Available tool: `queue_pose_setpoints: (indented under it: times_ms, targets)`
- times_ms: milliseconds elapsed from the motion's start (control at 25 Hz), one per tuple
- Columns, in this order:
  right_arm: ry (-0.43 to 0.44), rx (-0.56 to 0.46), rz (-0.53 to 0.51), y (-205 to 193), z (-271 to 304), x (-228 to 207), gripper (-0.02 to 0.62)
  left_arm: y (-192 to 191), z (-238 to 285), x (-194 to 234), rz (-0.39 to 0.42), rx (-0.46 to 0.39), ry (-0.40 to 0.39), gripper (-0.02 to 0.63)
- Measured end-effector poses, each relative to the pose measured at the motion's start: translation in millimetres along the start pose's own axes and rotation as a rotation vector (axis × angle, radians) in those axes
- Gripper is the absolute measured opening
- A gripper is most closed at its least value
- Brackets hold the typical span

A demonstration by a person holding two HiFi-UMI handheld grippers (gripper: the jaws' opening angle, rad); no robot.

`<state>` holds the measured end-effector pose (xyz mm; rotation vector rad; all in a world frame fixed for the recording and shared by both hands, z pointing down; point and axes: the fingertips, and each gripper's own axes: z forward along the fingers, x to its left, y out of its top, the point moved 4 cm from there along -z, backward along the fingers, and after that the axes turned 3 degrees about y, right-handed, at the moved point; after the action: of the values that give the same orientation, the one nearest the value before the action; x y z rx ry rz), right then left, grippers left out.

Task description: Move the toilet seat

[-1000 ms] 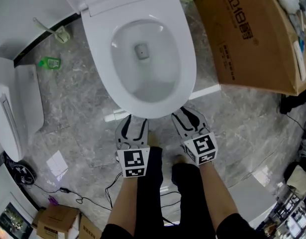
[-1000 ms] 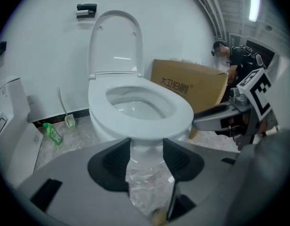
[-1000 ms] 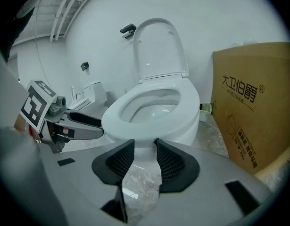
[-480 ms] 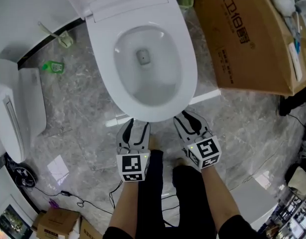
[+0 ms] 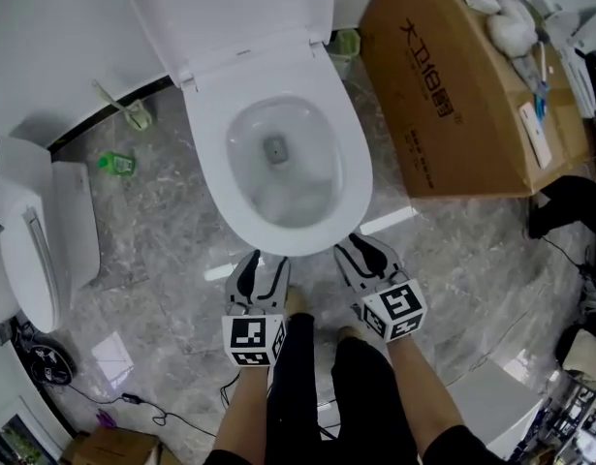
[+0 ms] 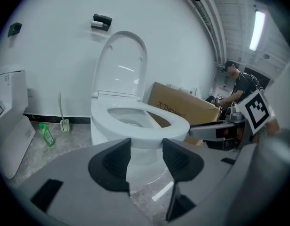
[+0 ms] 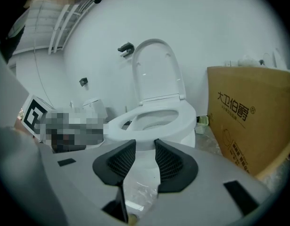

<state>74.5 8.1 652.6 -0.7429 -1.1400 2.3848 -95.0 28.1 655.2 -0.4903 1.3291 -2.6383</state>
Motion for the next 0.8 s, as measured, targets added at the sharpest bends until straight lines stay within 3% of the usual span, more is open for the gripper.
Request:
queue_pose_setpoints:
  times_ms: [800]
  targets:
    - [0.003,-0.165,-0.019,136.3,-29.8,19.7,0.138,131.6,-37.5,1.7,-0.047,-0.123,-0.011,0.209]
